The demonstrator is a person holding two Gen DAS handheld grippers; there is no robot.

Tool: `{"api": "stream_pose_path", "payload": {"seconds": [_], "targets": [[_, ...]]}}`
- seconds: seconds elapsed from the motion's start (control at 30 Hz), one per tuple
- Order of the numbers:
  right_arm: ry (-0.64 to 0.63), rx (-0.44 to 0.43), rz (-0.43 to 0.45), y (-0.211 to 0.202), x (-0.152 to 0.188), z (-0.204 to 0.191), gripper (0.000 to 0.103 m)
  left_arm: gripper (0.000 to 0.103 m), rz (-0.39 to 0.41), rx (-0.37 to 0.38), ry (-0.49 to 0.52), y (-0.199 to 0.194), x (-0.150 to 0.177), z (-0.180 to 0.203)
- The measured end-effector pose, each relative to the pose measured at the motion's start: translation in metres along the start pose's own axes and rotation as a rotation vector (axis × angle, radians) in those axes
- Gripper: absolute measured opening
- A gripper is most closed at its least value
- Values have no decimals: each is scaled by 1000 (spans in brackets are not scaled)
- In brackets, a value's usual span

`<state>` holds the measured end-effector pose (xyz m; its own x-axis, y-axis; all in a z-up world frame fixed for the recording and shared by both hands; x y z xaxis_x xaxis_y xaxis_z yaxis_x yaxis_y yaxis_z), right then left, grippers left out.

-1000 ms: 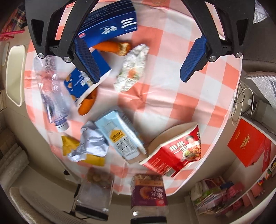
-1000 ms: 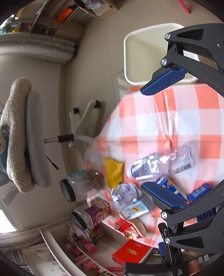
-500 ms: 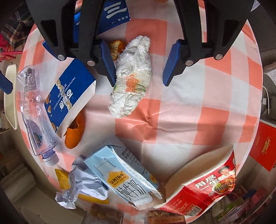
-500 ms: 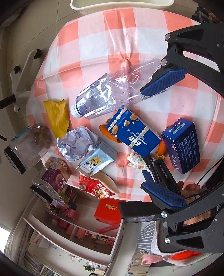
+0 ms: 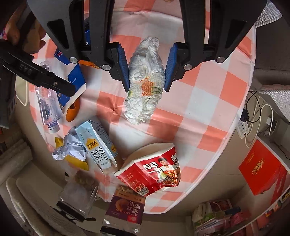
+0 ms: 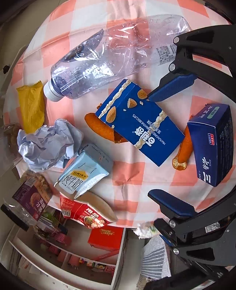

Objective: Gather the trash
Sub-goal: 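Grasp the orange-stained crumpled tissue with the left tool, then grasp the blue biscuit box with the right tool while the left tool holds the tissue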

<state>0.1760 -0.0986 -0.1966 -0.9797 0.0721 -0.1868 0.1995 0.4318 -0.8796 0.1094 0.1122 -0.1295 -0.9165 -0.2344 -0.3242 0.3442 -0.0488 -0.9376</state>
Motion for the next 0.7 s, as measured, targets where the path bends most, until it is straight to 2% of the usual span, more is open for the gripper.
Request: {"api": "stream_pose_path", "payload": {"seconds": [0.13,0.27,0.37,0.4,0.43,0.5,0.53,0.57,0.6,0.63,0.7], "targets": [[18,22,-31,14,-2,7,90,37,-2,1,6,-3,-1,-5],[6,33,-15,11,-5,10,80,38,2,5,1,2,-4,-3],[3,35,-7,11,-6,11,83,38,2,14,-10,2,-3,-5],[-8,32,-4,13,-6,9,90,38,0,15,-13,2,-3,-5],[-15,35,1,15,-6,6,91,38,-1,14,-14,2,-2,-5],[-61,82,14,19,-3,-3,87,38,0,10,-13,2,0,-5],[-96,112,22,20,-1,-8,72,38,3,8,-13,1,0,-5],[-134,143,29,20,0,-12,61,38,6,5,-12,1,1,-6],[-159,137,25,19,1,-15,44,38,11,0,-14,0,1,-7],[-161,115,14,20,0,-15,34,38,14,-3,-18,-1,0,-8],[-157,91,17,16,0,-12,28,38,21,-1,-30,-2,0,-11]]}}
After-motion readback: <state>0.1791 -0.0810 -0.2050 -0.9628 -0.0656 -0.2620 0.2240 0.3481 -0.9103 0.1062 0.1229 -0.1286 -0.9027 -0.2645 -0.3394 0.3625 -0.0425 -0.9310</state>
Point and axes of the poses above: each gripper's, at about its wrist camera, not at the fingertips, and y roughly the way its jaws point, z to its right, x to its underside, the point moved 1 cm from there along y, roughly the way its jaws point, and after that the axes turned 4 degrees about -y, right-handed, at the moved point
